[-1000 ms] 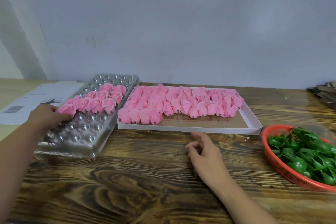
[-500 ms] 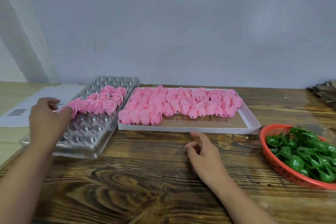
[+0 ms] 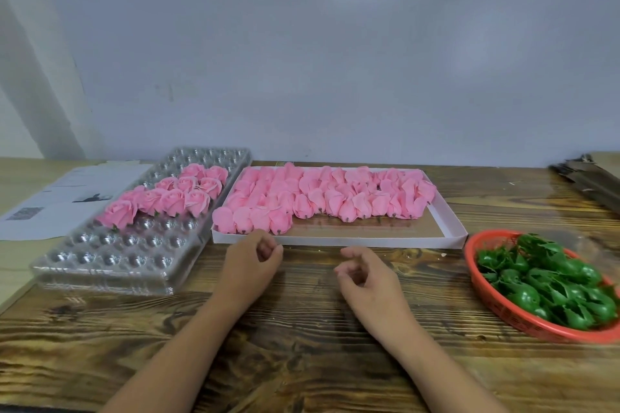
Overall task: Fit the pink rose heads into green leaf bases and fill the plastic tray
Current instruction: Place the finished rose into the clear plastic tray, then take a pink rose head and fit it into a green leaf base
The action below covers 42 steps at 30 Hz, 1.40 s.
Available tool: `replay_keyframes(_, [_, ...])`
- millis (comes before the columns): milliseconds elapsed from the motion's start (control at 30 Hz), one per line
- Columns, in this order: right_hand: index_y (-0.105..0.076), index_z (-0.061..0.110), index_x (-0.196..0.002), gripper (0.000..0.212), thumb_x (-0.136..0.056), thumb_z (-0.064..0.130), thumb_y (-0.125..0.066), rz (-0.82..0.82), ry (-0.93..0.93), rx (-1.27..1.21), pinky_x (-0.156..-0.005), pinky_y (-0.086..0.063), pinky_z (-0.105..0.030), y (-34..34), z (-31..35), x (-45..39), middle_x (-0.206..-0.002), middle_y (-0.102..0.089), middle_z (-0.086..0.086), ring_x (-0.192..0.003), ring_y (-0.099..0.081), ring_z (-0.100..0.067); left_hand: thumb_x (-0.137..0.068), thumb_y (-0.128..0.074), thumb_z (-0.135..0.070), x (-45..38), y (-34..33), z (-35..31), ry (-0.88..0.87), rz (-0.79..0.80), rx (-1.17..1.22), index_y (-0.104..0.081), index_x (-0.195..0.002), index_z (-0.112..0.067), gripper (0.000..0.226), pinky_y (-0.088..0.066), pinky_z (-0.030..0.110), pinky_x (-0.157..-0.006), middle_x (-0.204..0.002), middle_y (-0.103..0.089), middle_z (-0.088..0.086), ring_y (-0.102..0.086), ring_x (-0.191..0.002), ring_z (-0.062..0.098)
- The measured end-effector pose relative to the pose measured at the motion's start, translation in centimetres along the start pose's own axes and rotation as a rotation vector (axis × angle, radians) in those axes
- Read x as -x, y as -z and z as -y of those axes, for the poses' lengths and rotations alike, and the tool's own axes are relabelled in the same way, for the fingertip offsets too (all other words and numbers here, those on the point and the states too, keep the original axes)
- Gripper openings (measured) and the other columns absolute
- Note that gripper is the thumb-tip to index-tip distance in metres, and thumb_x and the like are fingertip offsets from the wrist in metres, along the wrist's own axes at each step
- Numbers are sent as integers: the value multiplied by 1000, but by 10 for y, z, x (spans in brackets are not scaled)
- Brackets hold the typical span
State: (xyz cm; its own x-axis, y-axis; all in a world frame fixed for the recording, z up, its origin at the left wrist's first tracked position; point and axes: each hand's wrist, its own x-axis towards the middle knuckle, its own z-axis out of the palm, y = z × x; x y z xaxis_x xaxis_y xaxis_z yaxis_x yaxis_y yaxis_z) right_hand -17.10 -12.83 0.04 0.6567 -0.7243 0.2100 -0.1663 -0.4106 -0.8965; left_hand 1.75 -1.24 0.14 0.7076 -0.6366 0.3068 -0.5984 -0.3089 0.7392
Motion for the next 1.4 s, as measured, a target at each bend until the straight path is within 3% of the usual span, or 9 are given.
replay_keyframes(167, [-64, 37, -86, 23, -88, 14, -65, 18, 97, 136, -68, -46, -10, 49, 24, -5, -77, -68, 17, -72, -61, 3, -88, -74, -14, 1, 5, 7, -13, 17, -3, -59, -73, -27, 25, -41, 9, -61, -64, -58, -8, -55, -65, -4])
replay_keyframes(433, [-63, 29, -90, 6, -87, 27, -68, 93, -56, 667, -65, -42, -21, 150, 44, -55, -84, -67, 12, -78, -63, -9, -90, -72, -23, 1, 1, 6, -11, 72, -45, -62, -78, -26, 16, -43, 20, -61, -70, -61, -3, -53, -64, 4])
replay_keyframes(567, [-69, 8, -84, 6, -85, 14, -70, 3, -282, 444, -76, -60, -36, 161, 23, -96, -79, -73, -8, -74, -72, -20, -90, -72, -24, 1, 1, 5, 8, 83, -47, -62, -78, -27, 16, -44, 23, -62, -70, -62, -4, -53, -63, 5])
replay_keyframes(700, [-59, 1, -70, 14, -82, -2, -65, -67, -485, 320, -54, -55, -24, 152, 5, -131, -65, -66, -12, -50, -63, -14, -90, -73, -22, 2, 0, 4, 6, 65, -43, -62, -76, -27, 18, -45, 25, -63, -68, -62, -5, -55, -65, 7])
replay_keyframes(800, [-59, -6, -94, 8, -87, -4, -64, -98, -597, 250, -82, -60, -39, 144, -9, -151, -86, -65, -20, -73, -67, -27, -90, -73, -22, 3, 2, 4, 7, 61, -28, -63, -77, -27, 17, -42, 20, -61, -69, -61, -6, -54, -65, 4])
replay_keyframes(900, [-58, -7, -108, 22, -87, -2, -64, -116, -642, 285, -91, -57, -43, 138, -20, -164, -95, -61, -19, -82, -65, -29, -89, -73, -21, 2, 2, 4, 11, 55, -8, -63, -76, -26, 18, -42, 20, -61, -68, -60, -7, -52, -64, 3])
replay_keyframes(1167, [-55, 0, -101, 23, -81, 3, -66, -180, -632, 259, -63, -52, -34, 119, -29, -177, -95, -57, -21, -74, -57, -29, -90, -72, -23, 0, 2, 5, 20, 63, -3, -63, -77, -27, 17, -41, 12, -59, -70, -62, -6, -55, -68, 0])
replay_keyframes(1300, [-56, -4, -108, 32, -76, -4, -59, -172, -651, 244, -62, -51, -33, 117, -35, -178, -90, -57, -20, -70, -56, -29, -91, -72, -22, -1, 4, 5, 31, 62, 20, -64, -79, -25, 15, -43, 11, -60, -71, -62, -7, -54, -67, -3])
replay_keyframes(1400, [-54, 0, -113, 33, -83, 10, -64, -179, -632, 186, -57, -51, -31, 118, -37, -179, -88, -59, -17, -70, -58, -26, -92, -71, -23, -2, 5, 5, 35, 65, 26, -64, -79, -25, 15, -43, 10, -61, -72, -62, -6, -54, -67, -3])
